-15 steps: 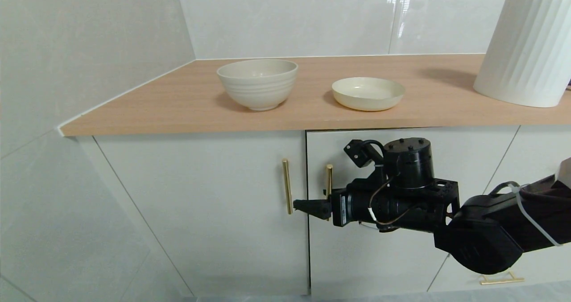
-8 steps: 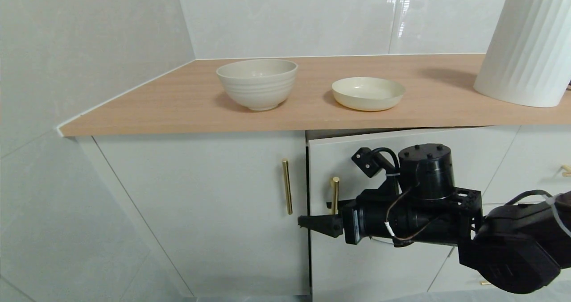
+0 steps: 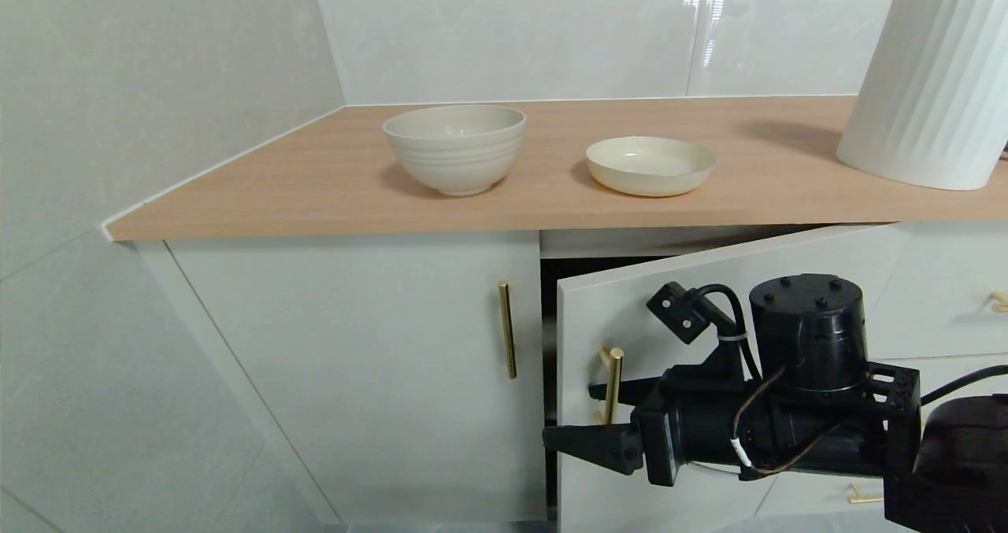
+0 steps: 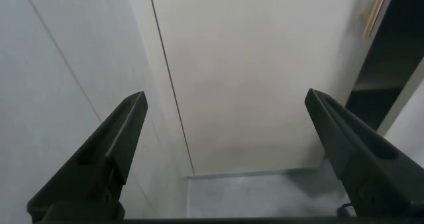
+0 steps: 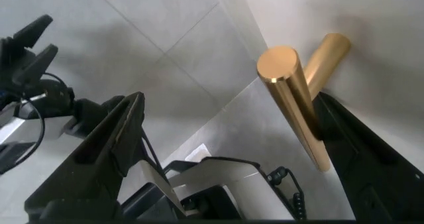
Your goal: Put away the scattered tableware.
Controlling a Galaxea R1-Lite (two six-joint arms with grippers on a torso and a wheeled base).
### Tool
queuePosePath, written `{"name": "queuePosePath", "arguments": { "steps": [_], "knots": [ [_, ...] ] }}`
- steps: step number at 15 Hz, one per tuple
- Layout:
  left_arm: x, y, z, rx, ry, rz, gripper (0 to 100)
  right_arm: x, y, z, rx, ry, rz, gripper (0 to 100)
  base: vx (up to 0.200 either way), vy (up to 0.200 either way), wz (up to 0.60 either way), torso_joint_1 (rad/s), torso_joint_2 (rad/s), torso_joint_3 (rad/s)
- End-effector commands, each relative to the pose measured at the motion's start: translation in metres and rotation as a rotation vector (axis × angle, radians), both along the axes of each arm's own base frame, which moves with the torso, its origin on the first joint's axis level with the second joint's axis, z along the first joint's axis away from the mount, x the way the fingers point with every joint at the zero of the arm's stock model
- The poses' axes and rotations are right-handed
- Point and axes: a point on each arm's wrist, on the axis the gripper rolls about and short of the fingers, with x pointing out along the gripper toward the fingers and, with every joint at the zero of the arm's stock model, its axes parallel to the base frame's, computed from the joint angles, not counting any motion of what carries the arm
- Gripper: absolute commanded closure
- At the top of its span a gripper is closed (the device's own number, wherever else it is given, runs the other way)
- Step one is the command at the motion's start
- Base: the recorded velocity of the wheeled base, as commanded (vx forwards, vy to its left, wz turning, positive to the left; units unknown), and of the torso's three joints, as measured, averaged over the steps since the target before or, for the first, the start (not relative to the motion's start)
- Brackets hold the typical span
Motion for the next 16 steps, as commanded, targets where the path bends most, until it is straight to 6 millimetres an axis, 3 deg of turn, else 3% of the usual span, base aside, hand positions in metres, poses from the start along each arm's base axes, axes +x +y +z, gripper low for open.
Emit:
{"name": "queuePosePath", "arguments": {
  "steps": [1, 2, 4, 5, 9, 11, 13, 16],
  "knots": [
    [-0.002, 0.0, 0.007, -0.003, -0.026, 0.0, 0, -0.003, 0.0, 0.0, -0.004, 0.004, 0.007, 0, 0.0, 0.0, 0.0, 0.0, 0.0, 0.0],
    [-0.006, 0.0, 0.024, -0.003, -0.059, 0.002, 0, -0.003, 0.0, 0.001, -0.002, 0.002, 0.009, 0, 0.0, 0.0, 0.0, 0.0, 0.0, 0.0],
    [-0.006, 0.0, 0.078, -0.003, -0.062, -0.001, 0, -0.005, 0.005, 0.003, 0.012, -0.013, 0.026, 0, 0.0, 0.0, 0.0, 0.0, 0.0, 0.0],
    [-0.003, 0.0, 0.089, -0.002, -0.049, -0.004, 0, -0.005, 0.005, 0.002, 0.011, -0.012, 0.026, 0, 0.0, 0.0, 0.0, 0.0, 0.0, 0.0],
    [0.058, -0.003, 0.133, -0.008, 0.16, -0.108, 0, -0.005, 0.006, 0.0, 0.006, -0.006, 0.027, 0, 0.0, 0.0, 0.0, 0.0, 0.0, 0.0],
    [0.077, -0.003, 0.141, -0.011, 0.198, -0.11, 0, -0.006, 0.006, 0.001, 0.006, -0.008, 0.027, 0, 0.0, 0.0, 0.0, 0.0, 0.0, 0.0],
    [0.112, -0.005, 0.142, -0.013, 0.281, -0.131, 0, -0.009, 0.004, -0.004, -0.006, 0.006, 0.029, 0, 0.0, 0.0, 0.0, 0.0, 0.0, 0.0],
    [0.151, -0.023, 0.134, 0.001, 0.399, -0.263, 0, -0.017, 0.007, -0.007, -0.016, 0.015, 0.058, 0, 0.0, 0.0, 0.0, 0.0, 0.0, 0.0]
  ]
}}
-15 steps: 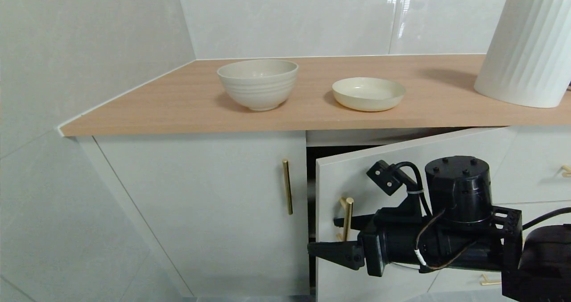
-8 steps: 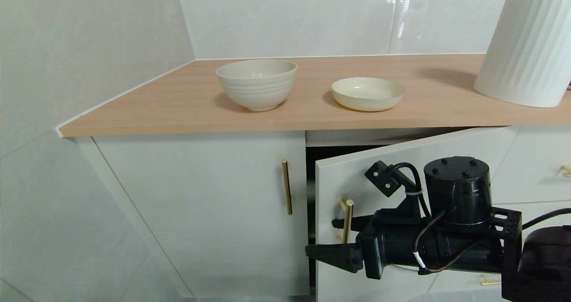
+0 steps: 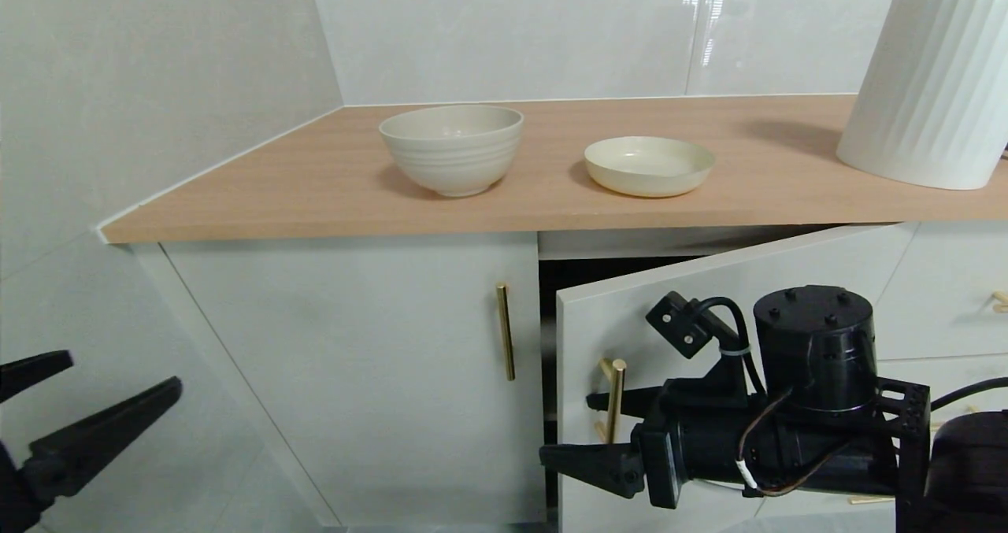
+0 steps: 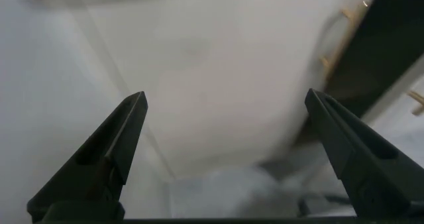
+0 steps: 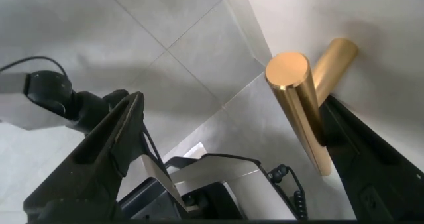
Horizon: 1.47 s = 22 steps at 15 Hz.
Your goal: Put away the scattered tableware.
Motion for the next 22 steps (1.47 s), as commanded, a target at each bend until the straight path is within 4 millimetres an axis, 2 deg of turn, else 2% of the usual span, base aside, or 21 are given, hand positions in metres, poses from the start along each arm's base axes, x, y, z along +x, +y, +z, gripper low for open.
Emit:
{"name": "queuePosePath", "arguments": {
  "steps": [1, 5, 6, 9, 12, 16, 19, 21, 22],
  "knots": [
    [0.046, -0.022, -0.014, 0.017, 0.171, -0.127, 0, -0.003, 0.0, -0.001, -0.006, 0.009, 0.012, 0, 0.0, 0.0, 0.0, 0.0, 0.0, 0.0],
    [0.068, -0.054, -0.025, -0.004, 0.231, -0.261, 0, -0.014, -0.011, -0.004, 0.008, -0.004, 0.012, 0, 0.0, 0.0, 0.0, 0.0, 0.0, 0.0],
    [0.074, -0.057, -0.027, -0.004, 0.235, -0.266, 100, -0.015, -0.013, -0.006, 0.015, -0.011, 0.012, 0, 0.0, 0.0, 0.0, 0.0, 0.0, 0.0],
    [0.085, -0.065, -0.03, -0.008, 0.228, -0.284, 100, -0.017, -0.015, -0.007, 0.034, -0.027, 0.011, 0, 0.0, 0.0, 0.0, 0.0, 0.0, 0.0],
    [0.09, -0.105, -0.043, -0.063, 0.317, -0.403, 100, -0.02, -0.019, -0.004, 0.046, -0.037, 0.009, 0, 0.0, 0.0, 0.0, 0.0, 0.0, 0.0],
    [0.125, -0.132, -0.063, -0.065, 0.342, -0.415, 100, -0.022, -0.02, -0.002, 0.052, -0.043, 0.009, 0, 0.0, 0.0, 0.0, 0.0, 0.0, 0.0],
    [0.15, -0.159, -0.085, -0.089, 0.283, -0.456, 100, -0.023, -0.023, -0.001, 0.053, -0.044, 0.007, 0, 0.0, 0.0, 0.0, 0.0, 0.0, 0.0],
    [0.149, -0.178, -0.095, -0.113, 0.291, -0.497, 100, -0.024, -0.023, -0.002, 0.048, -0.044, 0.006, 0, 0.0, 0.0, 0.0, 0.0, 0.0, 0.0],
    [0.146, -0.184, -0.093, -0.145, 0.287, -0.51, 100, -0.024, -0.024, -0.001, 0.051, -0.047, 0.006, 0, 0.0, 0.0, 0.0, 0.0, 0.0, 0.0]
  ]
}}
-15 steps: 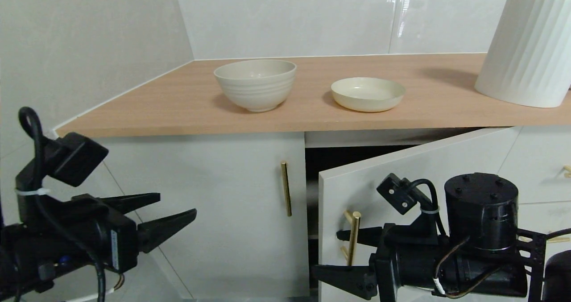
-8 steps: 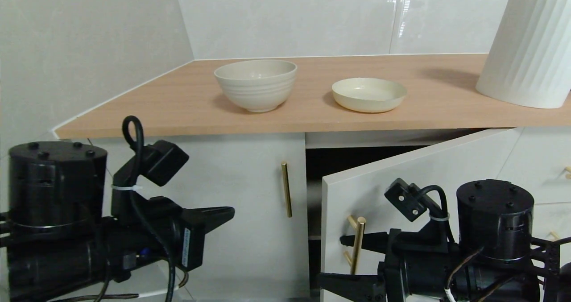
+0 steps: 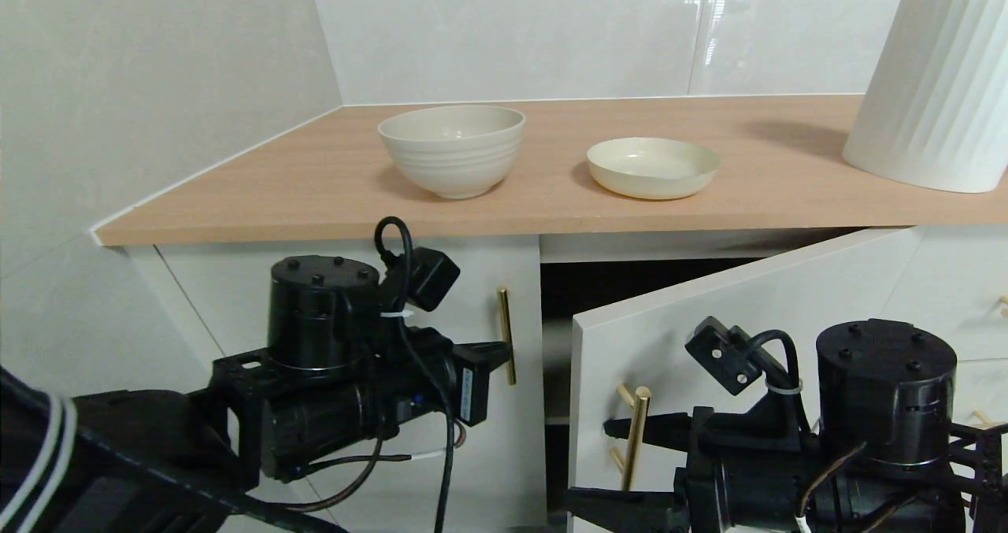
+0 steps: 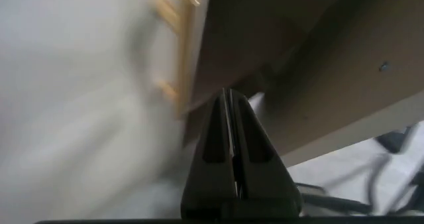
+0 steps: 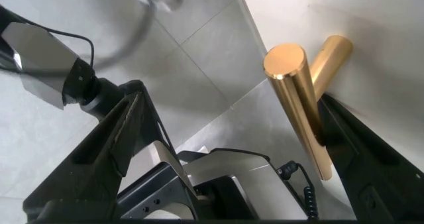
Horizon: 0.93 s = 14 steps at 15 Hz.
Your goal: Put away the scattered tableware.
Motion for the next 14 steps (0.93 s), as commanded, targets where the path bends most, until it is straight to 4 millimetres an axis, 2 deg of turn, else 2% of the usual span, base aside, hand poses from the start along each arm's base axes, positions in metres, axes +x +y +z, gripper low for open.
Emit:
{"name": "queuePosePath", "arguments": {
  "steps": [1, 3, 5, 7, 8, 10, 14],
  "knots": [
    [-0.002, -0.016, -0.013, -0.006, 0.036, -0.034, 100, 0.0, -0.001, 0.002, 0.005, -0.008, -0.003, 0, 0.0, 0.0, 0.0, 0.0, 0.0, 0.0],
    [-0.003, -0.014, -0.011, -0.018, 0.034, -0.034, 100, 0.0, -0.001, 0.002, 0.0, -0.004, -0.005, 0, 0.0, 0.0, 0.0, 0.0, 0.0, 0.0],
    [0.004, -0.021, -0.027, -0.004, 0.068, -0.062, 100, 0.0, -0.001, 0.001, -0.001, -0.003, -0.006, 0, 0.0, 0.0, 0.0, 0.0, 0.0, 0.0],
    [0.005, -0.029, -0.027, -0.043, 0.033, -0.096, 100, 0.0, -0.002, -0.001, -0.014, 0.01, -0.006, 0, 0.0, 0.0, 0.0, 0.0, 0.0, 0.0],
    [0.006, -0.043, -0.029, -0.068, 0.014, -0.133, 100, 0.001, -0.002, -0.003, -0.026, 0.022, -0.011, 0, 0.0, 0.0, 0.0, 0.0, 0.0, 0.0],
    [0.012, -0.057, -0.037, -0.081, -0.009, -0.144, 100, 0.005, -0.006, -0.004, -0.029, 0.023, -0.031, 0, 0.0, 0.0, 0.0, 0.0, 0.0, 0.0],
    [0.011, -0.057, -0.036, -0.085, -0.008, -0.148, 100, 0.004, -0.006, -0.002, -0.024, 0.016, -0.03, 0, 0.0, 0.0, 0.0, 0.0, 0.0, 0.0]
  ]
}}
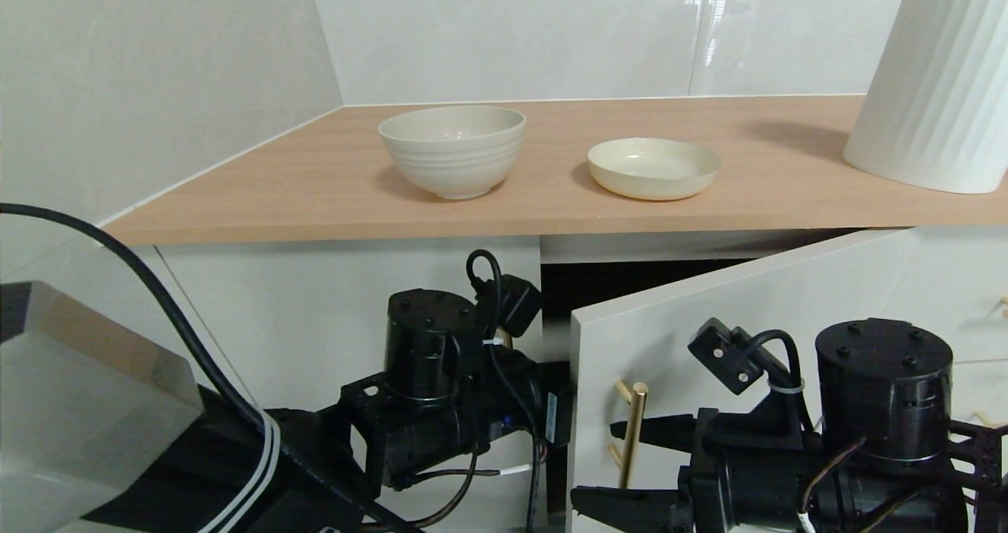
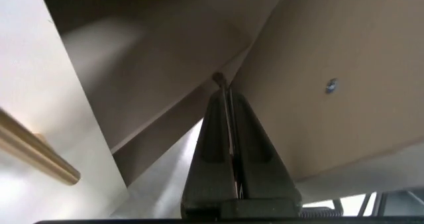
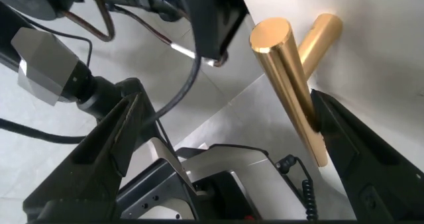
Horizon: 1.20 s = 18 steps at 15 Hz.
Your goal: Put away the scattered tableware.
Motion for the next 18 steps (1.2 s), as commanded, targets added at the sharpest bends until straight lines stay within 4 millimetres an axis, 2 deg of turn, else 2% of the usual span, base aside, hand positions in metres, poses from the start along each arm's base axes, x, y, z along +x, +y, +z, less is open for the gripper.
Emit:
{"name": "queuePosePath", "arguments": {
  "steps": [1, 4, 8, 10, 12, 16, 18],
  "knots": [
    [-0.002, -0.003, -0.006, 0.007, 0.018, -0.012, 100, 0.001, 0.0, -0.002, -0.005, 0.003, -0.003, 0, 0.0, 0.0, 0.0, 0.0, 0.0, 0.0],
    [-0.008, -0.011, -0.003, -0.01, 0.0, -0.039, 100, 0.01, -0.004, -0.008, -0.025, 0.008, -0.036, 0, 0.0, 0.0, 0.0, 0.0, 0.0, 0.0],
    [-0.008, -0.01, -0.003, -0.013, -0.003, -0.041, 100, 0.027, -0.033, -0.001, -0.041, -0.069, -0.141, 0, 0.0, 0.0, 0.0, 0.0, 0.0, 0.0],
    [-0.009, -0.012, -0.003, -0.015, -0.004, -0.045, 100, 0.015, -0.049, -0.003, -0.132, -0.121, -0.182, 0, 0.0, 0.0, 0.0, 0.0, 0.0, 0.0],
    [-0.012, -0.012, -0.004, -0.01, 0.0, -0.053, 100, 0.005, -0.059, -0.004, -0.226, -0.175, -0.357, 0, 0.0, 0.0, 0.0, 0.0, 0.0, 0.0],
    [-0.021, -0.011, -0.005, -0.023, -0.021, -0.076, 100, -0.034, -0.086, 0.0, -0.205, -0.204, -0.377, 0, 0.0, 0.0, 0.0, 0.0, 0.0, 0.0],
    [-0.022, -0.012, -0.005, -0.022, -0.02, -0.08, 100, -0.036, -0.088, 0.0, -0.223, -0.185, -0.376, 0, 0.0, 0.0, 0.0, 0.0, 0.0, 0.0]
  ]
}}
